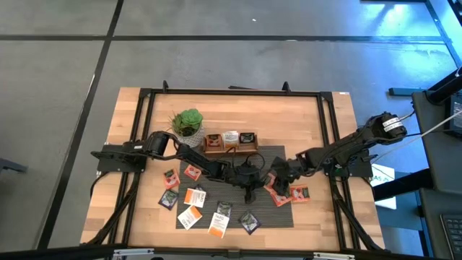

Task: Pick & Place Tea
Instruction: Put the orange tea bag into the left slot of the wooden organizer

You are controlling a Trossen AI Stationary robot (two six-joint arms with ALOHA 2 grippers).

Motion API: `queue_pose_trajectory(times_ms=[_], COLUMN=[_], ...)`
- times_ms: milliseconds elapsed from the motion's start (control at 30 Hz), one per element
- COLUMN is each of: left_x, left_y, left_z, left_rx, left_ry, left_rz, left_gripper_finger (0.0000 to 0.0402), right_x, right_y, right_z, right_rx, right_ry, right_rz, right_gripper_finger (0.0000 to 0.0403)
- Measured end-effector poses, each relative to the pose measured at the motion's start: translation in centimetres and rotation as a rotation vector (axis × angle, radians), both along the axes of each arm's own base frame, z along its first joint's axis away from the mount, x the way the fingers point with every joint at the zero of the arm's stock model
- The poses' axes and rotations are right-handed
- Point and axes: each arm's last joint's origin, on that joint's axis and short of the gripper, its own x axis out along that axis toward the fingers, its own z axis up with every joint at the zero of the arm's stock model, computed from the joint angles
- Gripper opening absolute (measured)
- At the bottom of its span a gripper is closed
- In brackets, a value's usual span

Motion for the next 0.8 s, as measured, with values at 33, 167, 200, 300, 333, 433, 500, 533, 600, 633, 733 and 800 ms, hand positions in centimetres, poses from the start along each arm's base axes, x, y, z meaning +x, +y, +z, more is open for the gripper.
queue_pose_trajectory(times_ms=[33, 167, 200, 300, 333, 433, 500, 533, 600, 633, 733, 800], left_x=[0.0, 0.0, 0.0, 0.0, 0.0, -0.2, -0.6, -0.8, -1.4, -1.9, -3.9, -5.5], left_y=[0.0, 0.0, 0.0, 0.0, 0.0, 0.2, 0.4, 0.6, 1.1, 1.4, 2.0, 1.9], left_z=[0.0, 0.0, 0.0, 0.2, 0.3, 1.6, 3.1, 4.4, 7.3, 8.4, 10.2, 11.8], left_rx=[0.0, 0.001, 0.001, -0.002, -0.007, -0.011, 0.005, 0.009, 0.014, 0.018, 0.065, 0.109], left_ry=[0.0, 0.0, 0.0, -0.011, -0.017, -0.007, 0.023, 0.03, 0.037, 0.052, 0.11, 0.081], left_rz=[0.0, 0.001, 0.001, -0.004, -0.014, -0.1, -0.175, -0.197, -0.203, -0.199, -0.183, -0.156], left_gripper_finger=[0.0002, 0.0002, 0.0002, 0.0003, 0.0003, 0.0005, 0.0005, 0.0005, 0.0006, 0.0006, 0.0006, 0.0007], right_x=[0.0, 0.1, 0.1, 0.1, 0.1, 0.0, 0.0, 0.0, 0.0, 0.0, 0.1, 0.5], right_y=[0.0, -0.2, -0.2, -0.2, -0.2, -0.2, -0.3, -0.3, -0.4, -0.5, -0.4, -0.1], right_z=[0.0, 0.0, 0.0, 0.0, 0.0, 0.1, 0.4, 0.6, 1.1, 1.4, 2.3, 2.8], right_rx=[0.0, -0.001, -0.003, -0.004, -0.004, -0.011, -0.02, -0.032, -0.07, -0.091, -0.183, -0.244], right_ry=[0.0, -0.003, -0.003, -0.006, -0.006, -0.008, -0.024, -0.037, -0.08, -0.103, -0.194, -0.279], right_rz=[0.0, -0.007, -0.007, -0.006, -0.006, 0.005, 0.009, 0.003, -0.001, -0.005, 0.008, 0.004], right_gripper_finger=[0.0126, 0.0086, 0.0076, 0.0044, 0.0033, 0.0009, 0.0009, 0.0011, 0.0013, 0.0012, 0.0006, 0.0005])
